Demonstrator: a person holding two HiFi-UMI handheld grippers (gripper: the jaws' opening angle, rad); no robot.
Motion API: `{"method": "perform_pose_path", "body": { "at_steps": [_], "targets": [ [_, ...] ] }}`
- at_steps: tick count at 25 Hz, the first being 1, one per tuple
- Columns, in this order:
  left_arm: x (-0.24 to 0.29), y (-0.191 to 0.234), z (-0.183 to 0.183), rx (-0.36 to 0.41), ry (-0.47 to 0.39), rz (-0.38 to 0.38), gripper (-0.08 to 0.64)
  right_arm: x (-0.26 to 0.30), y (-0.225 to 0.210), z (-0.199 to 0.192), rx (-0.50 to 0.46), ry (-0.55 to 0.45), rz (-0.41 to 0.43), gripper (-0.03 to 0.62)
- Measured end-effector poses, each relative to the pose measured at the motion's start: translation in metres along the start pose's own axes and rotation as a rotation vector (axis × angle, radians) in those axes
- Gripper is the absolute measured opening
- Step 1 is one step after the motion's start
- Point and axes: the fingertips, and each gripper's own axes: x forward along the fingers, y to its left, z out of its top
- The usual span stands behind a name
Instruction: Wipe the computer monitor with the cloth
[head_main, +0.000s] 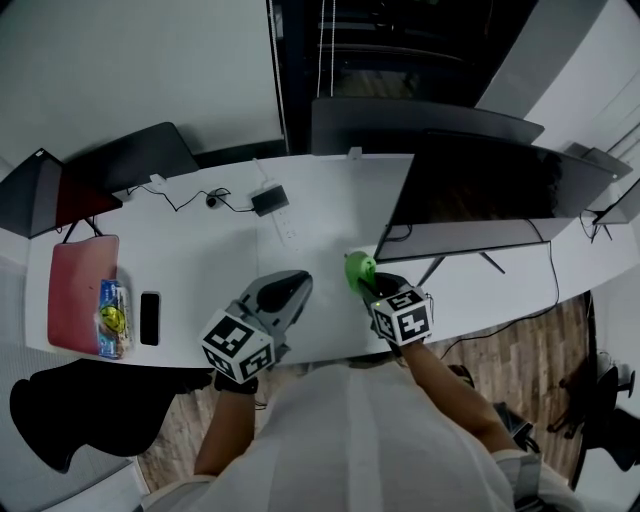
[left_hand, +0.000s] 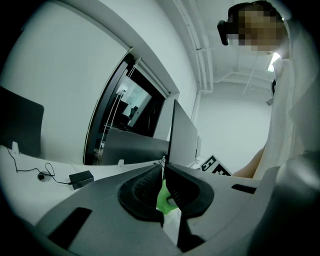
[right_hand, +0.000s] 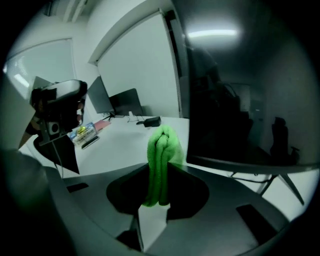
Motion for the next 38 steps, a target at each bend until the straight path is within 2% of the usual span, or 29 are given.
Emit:
{"method": "perform_pose_path", "body": {
  "at_steps": [2, 4, 9, 13, 16, 20, 24, 27, 31, 38],
  "targets": [
    [-0.001, 0.003, 0.009, -0.004, -0.024, 0.008, 0.034, -0.010, 0.021, 0.027, -0.098, -0.028, 0.065, 0.071],
    [-0.003, 0.007, 0.020, 0.002, -0.048, 0.018, 0.034, -0.027, 0.039, 0.069, -0.194, -0.099, 0.112, 0.071],
    [-0.007, 0.009, 0.048, 0.049, -0.085, 0.040, 0.034, -0.101, 0.063, 0.197, -0.344, -0.376, 0.161, 0.071],
    [-0.008, 0.000, 0.080, 0.089, -0.132, 0.041, 0.034, -0.179, 0.061, 0.284, -0.420, -0.603, 0.121, 0.071],
    [-0.005, -0.006, 0.097, 0.132, -0.158, 0.042, 0.034, -0.217, 0.043, 0.327, -0.456, -0.710, 0.050, 0.071],
    [0.004, -0.014, 0.104, 0.151, -0.171, 0.032, 0.034, -0.227, 0.006, 0.354, -0.454, -0.720, -0.059, 0.071],
    [0.012, -0.022, 0.102, 0.137, -0.174, 0.024, 0.034, -0.208, -0.024, 0.349, -0.438, -0.635, -0.119, 0.071],
    [0.018, -0.028, 0.103, 0.137, -0.182, 0.009, 0.034, -0.198, -0.030, 0.340, -0.464, -0.586, -0.154, 0.071],
    [0.026, -0.036, 0.111, 0.146, -0.202, -0.002, 0.034, -0.200, -0.031, 0.338, -0.549, -0.535, -0.225, 0.071],
    [0.037, -0.048, 0.111, 0.149, -0.200, -0.021, 0.034, -0.204, -0.046, 0.331, -0.577, -0.482, -0.264, 0.071]
  ]
}}
